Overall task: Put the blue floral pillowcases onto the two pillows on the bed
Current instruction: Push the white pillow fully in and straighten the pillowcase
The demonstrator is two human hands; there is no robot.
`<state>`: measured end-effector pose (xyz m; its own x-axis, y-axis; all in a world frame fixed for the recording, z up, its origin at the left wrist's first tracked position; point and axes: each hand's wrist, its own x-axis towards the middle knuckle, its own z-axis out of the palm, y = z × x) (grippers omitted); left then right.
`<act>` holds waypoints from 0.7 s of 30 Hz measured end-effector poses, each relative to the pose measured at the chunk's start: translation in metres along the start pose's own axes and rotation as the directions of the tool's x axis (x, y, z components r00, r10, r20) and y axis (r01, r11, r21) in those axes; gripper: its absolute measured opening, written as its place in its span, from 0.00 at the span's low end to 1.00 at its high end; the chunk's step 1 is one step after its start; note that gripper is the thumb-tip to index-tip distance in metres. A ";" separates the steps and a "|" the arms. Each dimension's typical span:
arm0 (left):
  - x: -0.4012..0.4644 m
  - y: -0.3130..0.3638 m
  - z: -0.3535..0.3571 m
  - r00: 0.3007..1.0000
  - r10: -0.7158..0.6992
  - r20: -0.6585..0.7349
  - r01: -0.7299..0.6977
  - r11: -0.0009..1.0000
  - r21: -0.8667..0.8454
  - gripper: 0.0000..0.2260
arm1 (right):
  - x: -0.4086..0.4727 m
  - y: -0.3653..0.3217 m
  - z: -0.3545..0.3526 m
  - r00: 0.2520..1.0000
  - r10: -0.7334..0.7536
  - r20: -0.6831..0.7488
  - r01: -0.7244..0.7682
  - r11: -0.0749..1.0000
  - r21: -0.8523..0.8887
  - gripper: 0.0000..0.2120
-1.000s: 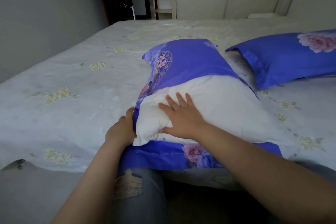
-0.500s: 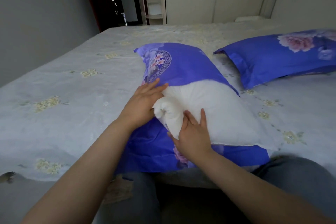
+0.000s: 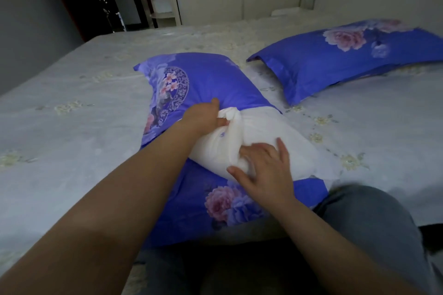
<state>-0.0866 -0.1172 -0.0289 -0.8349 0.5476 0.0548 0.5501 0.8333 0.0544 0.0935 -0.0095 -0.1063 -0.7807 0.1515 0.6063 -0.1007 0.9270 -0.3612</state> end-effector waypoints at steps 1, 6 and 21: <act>0.003 0.001 0.003 1.000 -0.021 0.007 0.021 1.000 0.016 0.26 | -0.005 0.013 -0.001 1.000 0.017 0.000 -0.017 0.992 -0.126 0.32; 0.010 0.024 0.008 0.995 -0.033 -0.096 0.069 0.913 0.403 0.28 | -0.028 0.067 0.001 0.957 0.235 0.171 -0.158 0.915 -0.373 0.50; -0.037 0.048 0.040 0.989 0.107 -0.103 -0.125 0.976 -0.179 0.18 | 0.016 0.094 -0.026 0.976 0.081 -0.200 -0.019 0.956 0.292 0.16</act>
<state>-0.0297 -0.0945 -0.0682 -0.7650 0.6232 0.1624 0.6437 0.7315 0.2248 0.0872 0.0894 -0.1120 -0.6470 0.2913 0.7047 -0.2613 0.7835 -0.5638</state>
